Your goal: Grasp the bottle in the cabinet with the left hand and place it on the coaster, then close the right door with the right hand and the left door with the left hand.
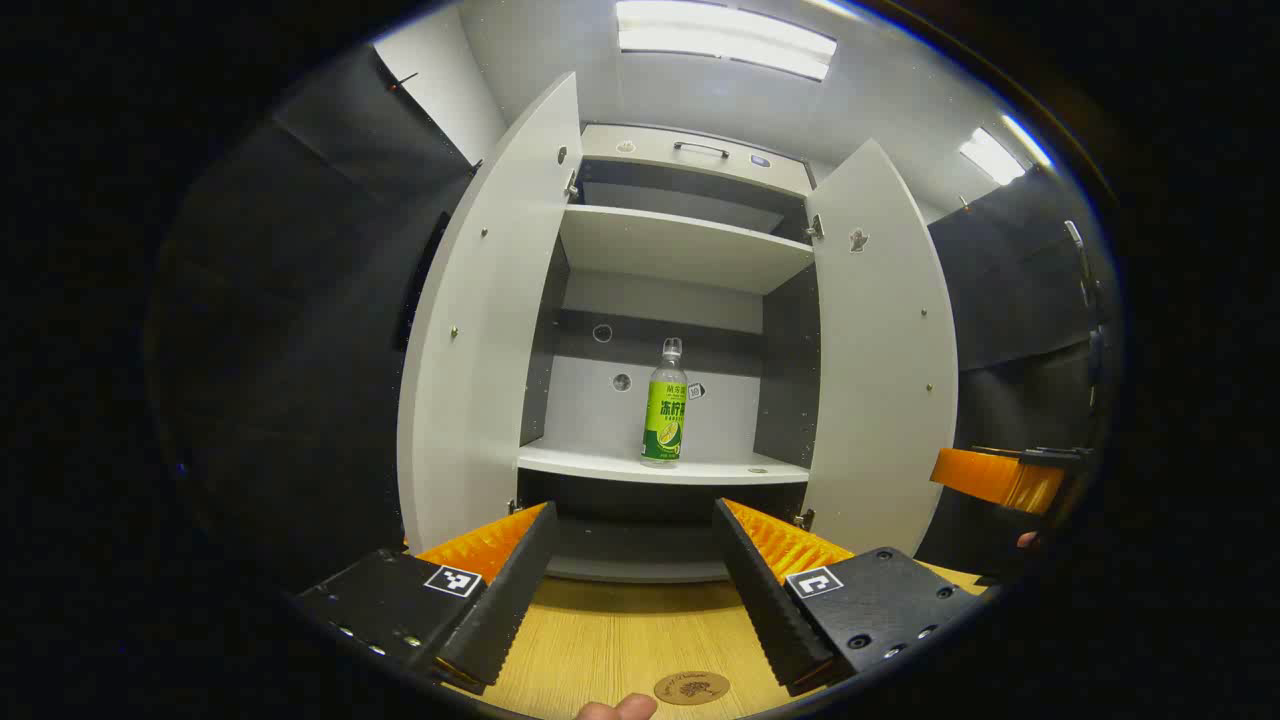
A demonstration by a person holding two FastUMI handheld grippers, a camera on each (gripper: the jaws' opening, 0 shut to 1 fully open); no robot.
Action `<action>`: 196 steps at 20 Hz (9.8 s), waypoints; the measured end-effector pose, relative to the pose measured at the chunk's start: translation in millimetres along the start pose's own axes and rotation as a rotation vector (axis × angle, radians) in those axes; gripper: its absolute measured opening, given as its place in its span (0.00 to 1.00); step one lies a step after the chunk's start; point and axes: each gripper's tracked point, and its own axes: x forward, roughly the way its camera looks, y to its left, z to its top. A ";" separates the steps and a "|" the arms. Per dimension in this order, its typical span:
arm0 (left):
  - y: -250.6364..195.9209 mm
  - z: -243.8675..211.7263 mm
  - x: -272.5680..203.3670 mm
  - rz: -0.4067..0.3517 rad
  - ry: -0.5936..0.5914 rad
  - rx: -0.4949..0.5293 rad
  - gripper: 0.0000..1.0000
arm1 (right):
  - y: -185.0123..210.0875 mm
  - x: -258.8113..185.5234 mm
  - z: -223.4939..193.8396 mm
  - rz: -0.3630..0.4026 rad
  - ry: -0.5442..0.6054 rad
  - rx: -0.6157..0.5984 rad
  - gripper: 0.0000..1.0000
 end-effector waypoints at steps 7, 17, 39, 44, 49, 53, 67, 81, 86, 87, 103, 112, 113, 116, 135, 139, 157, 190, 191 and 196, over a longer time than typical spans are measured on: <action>3.8 -2.1 -0.9 -0.001 0.017 -0.017 0.95 | 3.6 8.2 8.0 0.009 -0.024 -0.034 0.83; 4.9 -4.2 3.3 -0.010 0.035 -0.019 0.99 | -1.7 5.9 -0.4 -0.002 0.009 -0.025 0.83; -50.0 49.5 238.3 -0.247 0.027 -0.030 0.94 | -2.1 1.1 8.3 -0.037 0.009 -0.032 0.83; -46.7 39.0 300.1 -0.216 0.053 -0.002 0.95 | -13.5 0.6 6.2 -0.080 0.012 -0.032 0.83; -50.2 27.6 349.0 -0.205 0.090 -0.008 0.94 | -21.7 7.2 1.6 -0.110 0.021 -0.032 0.83; -48.7 15.5 377.7 -0.175 0.103 0.016 0.95 | -24.4 12.2 2.5 -0.116 0.018 -0.024 0.83; -38.0 22.5 398.0 -0.140 0.079 0.002 0.75 | -30.2 14.2 4.8 -0.122 0.019 -0.020 0.83; -35.2 69.1 268.1 -0.262 0.004 0.053 0.67 | -3.3 7.7 18.2 -0.019 -0.012 -0.067 0.83; -41.9 54.6 202.0 -0.270 -0.001 0.018 0.75 | 7.5 1.0 28.2 0.036 -0.022 -0.045 0.83; -43.2 46.7 189.7 -0.268 0.001 0.010 0.75 | 7.7 -0.6 30.5 0.039 -0.024 -0.049 0.83; -94.0 -178.9 70.2 -0.263 0.119 0.037 0.75 | 14.9 -10.7 46.0 0.025 -0.016 -0.115 0.83; -99.1 -237.8 56.0 -0.210 0.165 -0.005 0.71 | 6.6 -9.5 35.3 -0.023 0.040 -0.165 0.83; -97.4 -237.2 53.4 -0.200 0.152 0.003 0.71 | 8.0 -8.5 35.0 -0.019 0.043 -0.166 0.83; -93.5 -236.9 51.6 -0.185 0.135 0.060 0.71 | 8.6 -5.6 35.5 -0.023 0.041 -0.169 0.83; -84.4 -249.8 45.6 -0.162 0.256 0.019 0.88 | 8.2 -10.5 24.2 0.002 0.061 -0.166 0.83; -81.8 -227.5 41.6 -0.188 0.239 -0.006 0.96 | 5.9 -8.7 24.5 -0.005 0.057 -0.168 0.83; -24.5 -16.8 24.4 -0.137 0.057 -0.142 0.95 | 1.1 -1.5 -1.2 0.020 0.010 -0.039 0.83; -10.4 -35.8 5.2 -0.076 0.097 -0.057 0.95 | -163.8 61.1 181.9 -0.262 -0.181 -0.118 0.80; -9.0 -35.8 5.7 -0.075 0.096 -0.056 0.95 | -156.8 59.2 183.9 -0.263 -0.180 -0.152 0.80; -5.1 -37.5 6.5 -0.073 0.097 -0.064 0.95 | -119.5 57.2 180.8 -0.220 -0.106 -0.197 0.81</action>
